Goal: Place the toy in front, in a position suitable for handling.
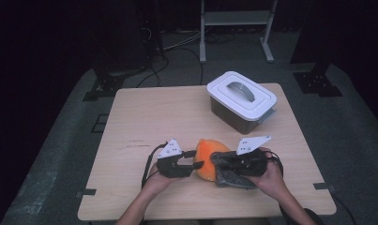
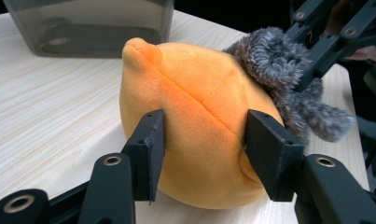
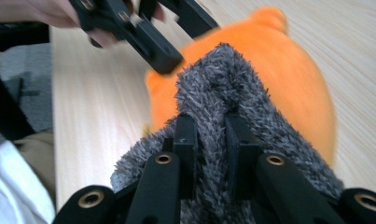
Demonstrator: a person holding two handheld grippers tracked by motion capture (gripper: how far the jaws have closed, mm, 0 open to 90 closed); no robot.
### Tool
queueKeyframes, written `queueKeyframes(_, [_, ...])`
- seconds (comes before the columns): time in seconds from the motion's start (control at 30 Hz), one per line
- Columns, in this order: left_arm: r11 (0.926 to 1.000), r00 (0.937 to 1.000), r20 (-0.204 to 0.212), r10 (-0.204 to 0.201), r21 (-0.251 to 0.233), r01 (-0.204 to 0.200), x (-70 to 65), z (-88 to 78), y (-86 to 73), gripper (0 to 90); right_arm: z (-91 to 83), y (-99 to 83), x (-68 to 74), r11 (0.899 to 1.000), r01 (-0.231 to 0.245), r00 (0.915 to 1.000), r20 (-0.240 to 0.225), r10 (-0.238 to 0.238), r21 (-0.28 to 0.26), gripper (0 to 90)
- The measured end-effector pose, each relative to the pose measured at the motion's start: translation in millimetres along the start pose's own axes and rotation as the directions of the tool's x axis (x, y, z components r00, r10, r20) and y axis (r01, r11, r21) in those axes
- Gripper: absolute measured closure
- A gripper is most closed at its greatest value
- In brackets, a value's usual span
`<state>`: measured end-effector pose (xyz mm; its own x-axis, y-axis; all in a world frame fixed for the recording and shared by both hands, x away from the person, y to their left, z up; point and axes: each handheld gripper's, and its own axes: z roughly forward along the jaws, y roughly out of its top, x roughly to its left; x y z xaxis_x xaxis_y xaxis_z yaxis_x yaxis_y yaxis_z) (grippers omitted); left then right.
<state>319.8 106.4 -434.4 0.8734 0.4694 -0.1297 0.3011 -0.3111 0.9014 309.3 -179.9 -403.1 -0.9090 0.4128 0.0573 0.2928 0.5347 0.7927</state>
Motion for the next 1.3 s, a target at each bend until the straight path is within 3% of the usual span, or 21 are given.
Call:
queueKeyframes(0.07, [1.0000, 1.0000, 0.000, -0.005, -0.002, 0.005, 0.0, 0.8, 0.1, 48.6, -2.5, -1.5, -0.5, 1.000, -0.013, 0.9999, 0.005, 0.013, -0.006, 76.3])
queueKeyframes(0.17, [1.0000, 1.0000, -0.004, -0.001, -0.001, 0.001, 0.1, 1.3, 0.1, 48.4, -1.3, 2.8, 5.5, 1.000, 0.008, 0.9997, -0.022, -0.009, -0.020, 76.2])
queueKeyframes(0.2, [1.0000, 1.0000, -0.006, -0.001, 0.001, 0.001, 0.0, 1.4, 0.1, 48.4, 3.4, 4.6, 10.1, 1.000, 0.026, 0.9983, -0.052, -0.027, -0.013, 75.8])
queueKeyframes(0.37, [1.0000, 1.0000, 0.007, 0.006, 0.007, -0.006, -0.3, 1.6, -1.3, 48.0, 7.2, 3.1, 8.9, 0.999, 0.036, 0.9964, -0.077, -0.034, 0.031, 75.8])
queueKeyframes(0.43, [0.9994, 0.9995, 0.011, 0.030, 0.015, -0.030, -2.1, 2.1, -0.3, 48.0, 1.3, 1.7, 2.7, 1.000, 0.016, 0.9981, -0.060, -0.015, 0.022, 75.9])
queueKeyframes(0.53, [0.9975, 0.9975, 0.028, 0.064, 0.029, -0.065, -5.1, 3.1, 0.0, 48.0, -9.8, 0.8, -9.7, 0.998, -0.043, 0.9991, -0.008, 0.042, -0.041, 75.8])
queueKeyframes(0.57, [0.9975, 0.9975, 0.028, 0.064, 0.029, -0.065, -5.1, 3.1, 0.0, 47.9, -9.8, 0.8, -9.7, 0.998, -0.043, 0.9991, -0.008, 0.042, -0.041, 75.8])
queueKeyframes(0.6, [0.9970, 0.9971, 0.029, 0.070, 0.032, -0.071, -5.7, 2.9, 0.2, 47.5, -9.6, 0.1, -14.4, 0.997, -0.058, 0.9981, 0.020, 0.059, -0.043, 75.4])
queueKeyframes(0.67, [0.9957, 0.9960, 0.027, 0.085, 0.035, -0.086, -7.2, 2.5, 1.0, 46.8, -7.6, -0.7, -16.1, 0.998, -0.062, 0.9979, 0.016, 0.062, -0.031, 75.4])
queueKeyframes(0.73, [0.9890, 0.9894, 0.015, 0.144, 0.032, -0.145, -10.7, 0.4, 4.2, 43.2, -0.6, -2.4, -13.8, 0.999, -0.041, 0.9991, 0.005, 0.041, -0.002, 75.3])
queueKeyframes(0.87, [0.9839, 0.9839, -0.009, 0.178, -0.007, -0.178, -14.2, -1.4, 7.8, 41.8, 1.4, -2.2, -9.8, 1.000, -0.021, 0.9998, -0.005, 0.021, 0.009, 75.2])
queueKeyframes(0.9, [0.9813, 0.9813, -0.016, 0.192, -0.009, -0.192, -15.7, -1.4, 9.0, 42.5, 2.1, -2.6, -9.1, 1.000, -0.020, 0.9997, -0.011, 0.020, 0.008, 75.2])
queueKeyframes(0.93, [0.9775, 0.9774, -0.020, 0.211, 0.019, -0.210, -18.0, 0.2, 9.2, 50.6, 3.1, -3.4, -8.6, 1.000, -0.018, 0.9997, -0.018, 0.018, 0.014, 75.2])
queueKeyframes(1.07, [0.9783, 0.9785, -0.014, 0.206, 0.028, -0.206, -18.7, 2.2, 7.1, 56.7, 1.3, -1.4, -7.4, 1.000, -0.019, 0.9997, -0.015, 0.019, 0.016, 76.1])
queueKeyframes(1.1, [0.9784, 0.9786, -0.011, 0.206, 0.024, -0.205, -18.6, 2.3, 6.8, 57.0, -0.9, 0.9, -5.2, 1.000, -0.009, 0.9999, -0.010, 0.009, 0.000, 76.3])
queueKeyframes(1.13, [0.9776, 0.9775, 0.018, 0.210, 0.013, -0.210, -19.6, 2.7, 6.9, 56.9, -4.9, 8.7, 0.0, 0.999, 0.001, 0.9998, -0.022, -0.002, -0.053, 76.7])
queueKeyframes(1.2, [0.9748, 0.9747, 0.021, 0.223, 0.011, -0.223, -21.5, 3.6, 7.2, 56.8, -4.6, 13.4, 2.1, 0.997, 0.005, 0.9993, -0.036, -0.008, -0.072, 76.7])
queueKeyframes(1.3, [0.9690, 0.9696, 0.010, 0.245, 0.034, -0.245, -24.0, 3.2, 7.7, 56.3, 4.4, 20.5, 4.3, 0.999, 0.040, 0.9990, -0.019, -0.041, -0.033, 76.7])
